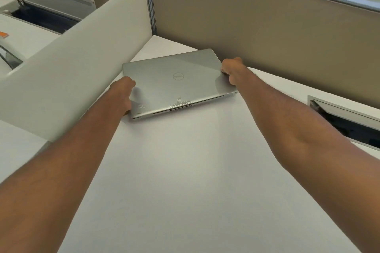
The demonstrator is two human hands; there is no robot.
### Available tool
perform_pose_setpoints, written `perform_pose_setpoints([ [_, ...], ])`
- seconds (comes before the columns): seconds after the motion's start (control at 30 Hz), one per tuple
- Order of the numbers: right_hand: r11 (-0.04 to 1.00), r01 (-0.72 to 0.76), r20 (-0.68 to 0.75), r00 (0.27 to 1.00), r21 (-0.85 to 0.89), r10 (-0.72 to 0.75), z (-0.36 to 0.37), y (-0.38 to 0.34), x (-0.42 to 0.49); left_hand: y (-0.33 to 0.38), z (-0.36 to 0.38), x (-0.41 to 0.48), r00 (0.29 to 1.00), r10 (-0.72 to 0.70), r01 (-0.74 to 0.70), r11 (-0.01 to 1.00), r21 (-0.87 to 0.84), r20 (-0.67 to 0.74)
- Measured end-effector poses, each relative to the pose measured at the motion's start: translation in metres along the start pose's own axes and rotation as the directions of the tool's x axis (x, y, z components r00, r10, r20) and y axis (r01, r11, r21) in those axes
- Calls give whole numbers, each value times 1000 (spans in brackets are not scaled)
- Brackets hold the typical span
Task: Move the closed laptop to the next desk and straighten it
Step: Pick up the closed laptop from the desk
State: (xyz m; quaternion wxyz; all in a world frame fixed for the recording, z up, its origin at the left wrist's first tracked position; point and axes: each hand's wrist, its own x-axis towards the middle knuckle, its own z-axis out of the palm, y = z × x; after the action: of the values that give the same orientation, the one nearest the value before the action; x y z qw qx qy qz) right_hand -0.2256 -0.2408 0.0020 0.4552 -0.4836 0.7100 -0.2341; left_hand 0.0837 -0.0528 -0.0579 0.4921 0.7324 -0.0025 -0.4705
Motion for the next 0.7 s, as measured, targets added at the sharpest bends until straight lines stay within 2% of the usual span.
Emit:
perform_pose_setpoints([
  [0.1, 999, -21, 24, 999, 33, 20, -5, 4, -9, 6, 3, -56, 1000, 15, -17, 998, 57, 27],
  [0.3, 994, -58, 28, 998, 96, 56, -20, 13, -22, -2, -8, -70, 999, -13, 9, 989, 146, 31],
  [0.53, 992, -61, 123, 991, 108, 48, -46, 19, -45, -19, -13, -96, 999, 21, -23, 999, 41, 47],
  [0.7, 997, -53, 140, 989, 57, 45, -73, 31, -61, -22, -9, -133, 988, 62, -51, 996, -74, 142],
])
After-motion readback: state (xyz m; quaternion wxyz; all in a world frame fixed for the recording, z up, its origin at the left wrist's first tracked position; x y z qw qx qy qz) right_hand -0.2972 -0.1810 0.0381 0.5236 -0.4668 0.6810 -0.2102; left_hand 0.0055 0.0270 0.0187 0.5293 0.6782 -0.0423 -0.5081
